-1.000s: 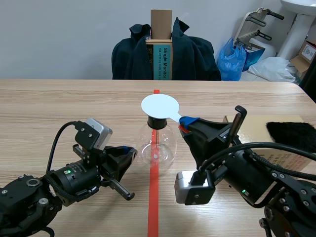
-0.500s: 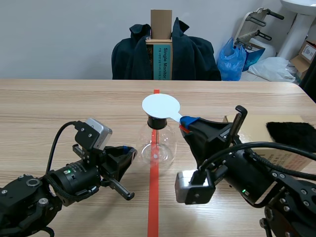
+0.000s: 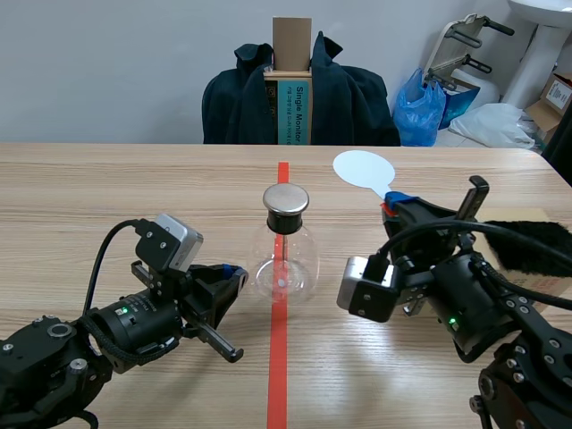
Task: Do the electroscope experiment.
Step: 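Move the plate toward and away from the electroscope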
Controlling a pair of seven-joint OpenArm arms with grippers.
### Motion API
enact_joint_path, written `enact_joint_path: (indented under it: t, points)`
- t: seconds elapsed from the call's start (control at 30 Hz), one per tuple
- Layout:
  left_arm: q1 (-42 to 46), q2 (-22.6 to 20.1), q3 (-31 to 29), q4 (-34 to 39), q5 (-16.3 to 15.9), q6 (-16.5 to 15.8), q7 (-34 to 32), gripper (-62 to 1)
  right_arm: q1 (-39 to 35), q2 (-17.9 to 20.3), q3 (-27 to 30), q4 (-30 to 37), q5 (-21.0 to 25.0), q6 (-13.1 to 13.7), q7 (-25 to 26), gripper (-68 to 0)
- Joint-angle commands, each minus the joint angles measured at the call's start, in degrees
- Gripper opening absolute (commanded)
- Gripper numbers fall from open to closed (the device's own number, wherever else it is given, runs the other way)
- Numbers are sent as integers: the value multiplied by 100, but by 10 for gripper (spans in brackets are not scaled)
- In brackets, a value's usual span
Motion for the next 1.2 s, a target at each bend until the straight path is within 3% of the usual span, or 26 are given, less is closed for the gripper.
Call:
enact_joint_path:
  t: [0.0, 0.17, 0.3, 0.83, 1.17]
  points:
    - [-20, 15, -46, 140, -37, 11, -96, -593, 37, 59, 7, 83, 31, -63, -170, -667]
    - [-20, 15, -46, 140, -37, 11, -96, -593, 37, 59, 7, 83, 31, -63, -660, -667]
    - [-20, 15, -46, 140, -37, 11, -96, -593, 39, 59, 7, 83, 31, -63, -638, -667]
    - [-17, 15, -46, 140, -37, 11, -96, -593, 90, 59, 4, 85, 31, -63, 1283, -667]
    - [-17, 15, -46, 140, -37, 13, -96, -593, 120, 59, 4, 85, 22, -61, 1980, -667]
